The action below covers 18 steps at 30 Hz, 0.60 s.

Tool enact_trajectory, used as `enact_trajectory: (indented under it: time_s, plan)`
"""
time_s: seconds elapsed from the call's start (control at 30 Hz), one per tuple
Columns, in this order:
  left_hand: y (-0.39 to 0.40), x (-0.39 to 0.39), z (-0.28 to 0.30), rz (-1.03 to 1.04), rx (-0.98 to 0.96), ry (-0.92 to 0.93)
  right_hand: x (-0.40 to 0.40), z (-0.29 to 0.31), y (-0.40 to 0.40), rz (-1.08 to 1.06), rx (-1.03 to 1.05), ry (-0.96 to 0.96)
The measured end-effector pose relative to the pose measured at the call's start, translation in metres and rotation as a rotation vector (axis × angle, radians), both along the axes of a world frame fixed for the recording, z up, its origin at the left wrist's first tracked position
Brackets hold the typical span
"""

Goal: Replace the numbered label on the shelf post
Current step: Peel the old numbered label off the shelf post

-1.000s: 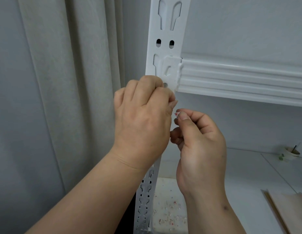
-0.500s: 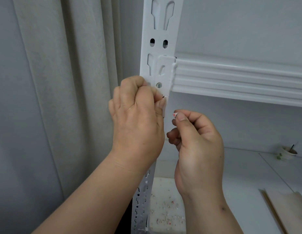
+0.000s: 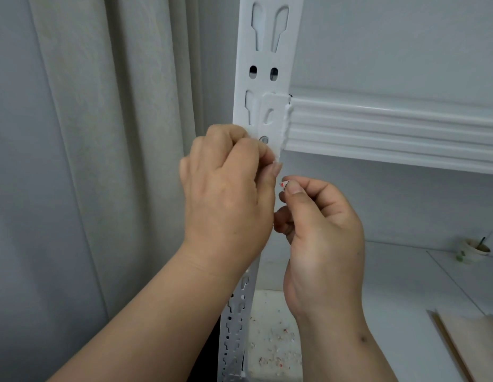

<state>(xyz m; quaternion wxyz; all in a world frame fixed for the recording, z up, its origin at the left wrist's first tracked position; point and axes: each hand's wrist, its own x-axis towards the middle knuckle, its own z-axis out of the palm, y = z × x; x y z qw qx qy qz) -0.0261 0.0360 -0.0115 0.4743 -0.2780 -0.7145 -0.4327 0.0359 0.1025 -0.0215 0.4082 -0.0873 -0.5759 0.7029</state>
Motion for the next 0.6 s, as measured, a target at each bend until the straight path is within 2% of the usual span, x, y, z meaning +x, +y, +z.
enact_trajectory:
  time_s: [0.33, 0.5, 0.6]
  plan:
    - [-0.006, -0.003, -0.014, -0.056, 0.066, -0.117, 0.002, -0.004, -0.002, -0.032, 0.004, -0.033]
    - [-0.017, 0.005, -0.018, -0.141, 0.153, -0.321, -0.002, -0.004, -0.007, -0.03, -0.013, -0.022]
    - [-0.018, 0.013, -0.009, -0.207, 0.178, -0.362, -0.004, -0.004, -0.01, -0.037, -0.009, -0.018]
